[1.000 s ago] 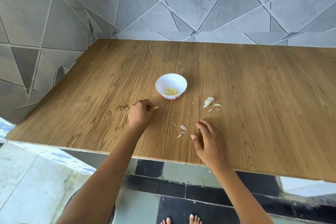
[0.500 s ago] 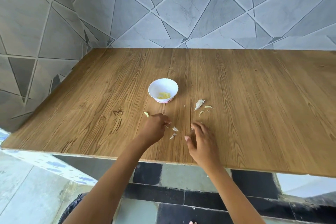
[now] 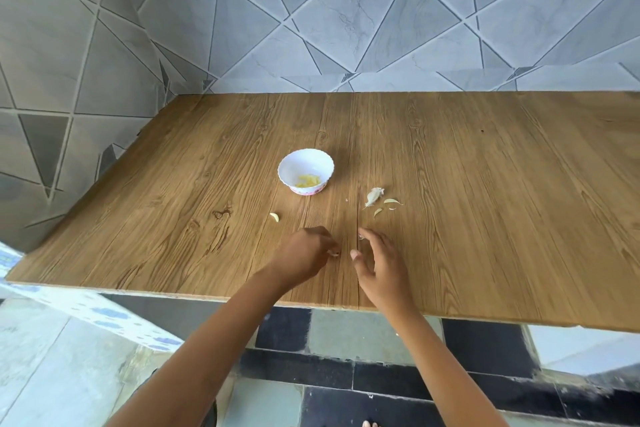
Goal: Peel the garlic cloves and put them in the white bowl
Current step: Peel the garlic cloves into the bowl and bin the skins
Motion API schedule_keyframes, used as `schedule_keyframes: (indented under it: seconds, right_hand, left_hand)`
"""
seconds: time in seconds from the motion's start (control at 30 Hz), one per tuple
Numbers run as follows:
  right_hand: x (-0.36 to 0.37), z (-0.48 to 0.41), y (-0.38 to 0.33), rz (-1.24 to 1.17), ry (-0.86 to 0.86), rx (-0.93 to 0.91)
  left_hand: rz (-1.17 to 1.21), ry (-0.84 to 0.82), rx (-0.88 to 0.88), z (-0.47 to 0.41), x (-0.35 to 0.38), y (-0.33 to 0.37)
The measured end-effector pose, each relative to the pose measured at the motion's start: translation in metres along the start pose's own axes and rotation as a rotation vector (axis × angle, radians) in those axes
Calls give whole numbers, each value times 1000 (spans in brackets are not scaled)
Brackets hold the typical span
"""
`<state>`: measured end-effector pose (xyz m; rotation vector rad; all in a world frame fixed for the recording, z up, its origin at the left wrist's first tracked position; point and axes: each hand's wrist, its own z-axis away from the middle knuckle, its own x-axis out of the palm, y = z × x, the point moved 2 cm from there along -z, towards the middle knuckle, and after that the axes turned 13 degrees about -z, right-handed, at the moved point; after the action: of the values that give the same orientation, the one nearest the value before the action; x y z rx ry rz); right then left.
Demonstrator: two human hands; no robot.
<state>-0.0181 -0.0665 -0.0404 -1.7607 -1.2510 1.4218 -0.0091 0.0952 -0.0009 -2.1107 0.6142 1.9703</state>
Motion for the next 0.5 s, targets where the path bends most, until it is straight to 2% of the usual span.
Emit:
schedule_keyframes:
  seconds: [0.07,0.13,0.2,0.3,0.37,0.43,0.5]
  right_hand:
    - [-3,-1,-4,-110,4,35]
    - [-8,-2,-8,-328,13,163]
    - [-12,-6,-15,-692,75,378]
    - [-13,-15,-20,-1296,232,772]
    - [-12,-19,-25,-1516,312,927]
    - [-11,-22,-29,-1598,355,995]
    - [-10,-25,-32,-1642,383,1031]
  left_hand:
    - [-18,33,-13,-2,3,0]
    - [-8,31,-57,-7,0,2]
    - [92,41,-159,-16,-6,0]
    - [408,87,-286,-30,-27,4]
    - [443,44,-190,-37,-38,19]
    - [316,-1,-57,-40,-40,38]
    - [202,-36,-40,-42,-35,49]
